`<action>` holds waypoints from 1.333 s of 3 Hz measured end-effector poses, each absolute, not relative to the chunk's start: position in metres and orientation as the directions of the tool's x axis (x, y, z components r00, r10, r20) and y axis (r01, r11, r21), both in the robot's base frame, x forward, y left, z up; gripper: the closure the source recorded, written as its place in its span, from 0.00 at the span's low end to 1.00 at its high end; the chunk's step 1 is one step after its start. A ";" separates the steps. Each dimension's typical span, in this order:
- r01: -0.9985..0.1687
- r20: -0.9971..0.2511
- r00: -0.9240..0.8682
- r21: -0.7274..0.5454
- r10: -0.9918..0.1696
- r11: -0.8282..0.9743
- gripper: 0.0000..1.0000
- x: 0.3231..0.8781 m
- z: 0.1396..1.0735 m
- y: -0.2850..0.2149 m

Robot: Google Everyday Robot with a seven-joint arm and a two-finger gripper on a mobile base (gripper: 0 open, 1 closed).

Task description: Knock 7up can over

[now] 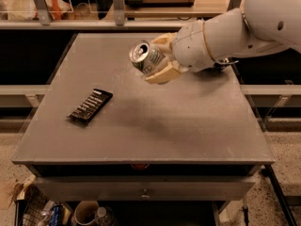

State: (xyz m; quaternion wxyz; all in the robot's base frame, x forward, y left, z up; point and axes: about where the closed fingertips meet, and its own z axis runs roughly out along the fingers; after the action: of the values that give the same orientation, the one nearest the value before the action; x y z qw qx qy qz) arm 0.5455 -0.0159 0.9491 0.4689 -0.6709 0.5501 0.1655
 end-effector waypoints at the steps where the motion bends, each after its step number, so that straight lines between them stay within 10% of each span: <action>1: -0.874 -0.663 0.390 -0.484 -0.639 -0.031 1.00 0.550 0.953 -0.020; 4: -0.776 -0.284 0.598 -0.441 -0.750 -0.451 1.00 0.534 0.910 -0.047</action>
Offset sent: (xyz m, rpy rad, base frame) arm 0.0163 -0.0354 -0.0361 -0.6314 -0.1830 0.2170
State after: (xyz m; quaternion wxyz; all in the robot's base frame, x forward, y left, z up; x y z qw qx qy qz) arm 0.5344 -0.0470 0.9099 0.2715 -0.8515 0.4478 0.0239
